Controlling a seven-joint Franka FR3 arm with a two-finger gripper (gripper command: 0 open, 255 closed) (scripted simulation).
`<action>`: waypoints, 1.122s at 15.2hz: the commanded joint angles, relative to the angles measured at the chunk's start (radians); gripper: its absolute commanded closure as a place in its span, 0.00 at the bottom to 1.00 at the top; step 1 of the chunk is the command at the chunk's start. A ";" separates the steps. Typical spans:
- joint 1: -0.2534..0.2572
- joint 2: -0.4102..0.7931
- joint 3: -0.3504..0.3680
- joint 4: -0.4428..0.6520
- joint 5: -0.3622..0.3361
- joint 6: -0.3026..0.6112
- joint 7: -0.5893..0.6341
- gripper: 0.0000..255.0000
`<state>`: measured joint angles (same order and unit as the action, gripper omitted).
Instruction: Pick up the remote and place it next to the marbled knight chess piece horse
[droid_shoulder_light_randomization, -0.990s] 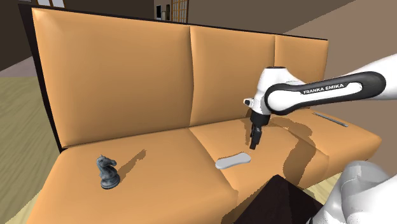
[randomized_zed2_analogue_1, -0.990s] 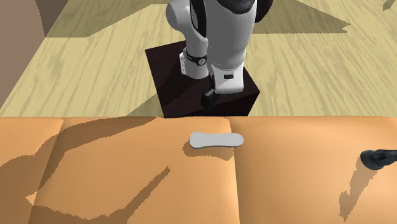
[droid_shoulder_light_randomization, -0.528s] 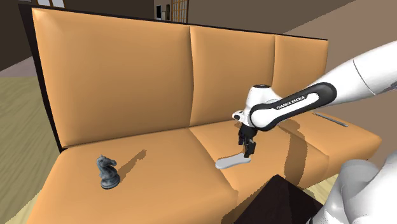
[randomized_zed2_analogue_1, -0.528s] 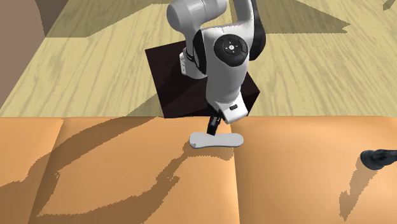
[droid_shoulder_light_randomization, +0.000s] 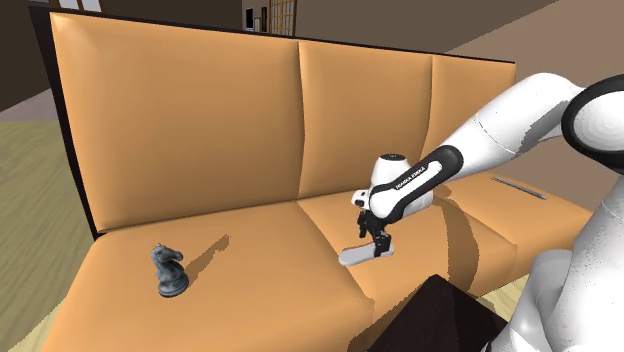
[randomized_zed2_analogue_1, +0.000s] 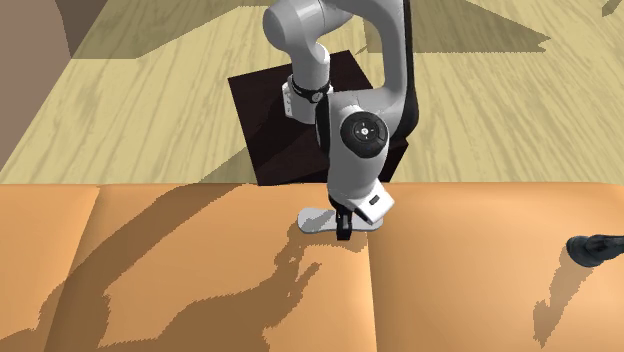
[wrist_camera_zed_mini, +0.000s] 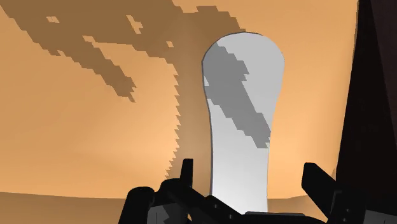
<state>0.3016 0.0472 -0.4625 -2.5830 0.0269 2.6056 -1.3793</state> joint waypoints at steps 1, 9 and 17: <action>-0.001 0.035 0.005 -0.001 0.032 0.032 -0.030 0.00; -0.010 0.092 0.024 0.000 0.091 0.083 -0.073 0.00; -0.010 0.092 0.024 0.000 0.091 0.083 -0.073 1.00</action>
<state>0.2919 0.1397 -0.4388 -2.5833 0.1181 2.6885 -1.4520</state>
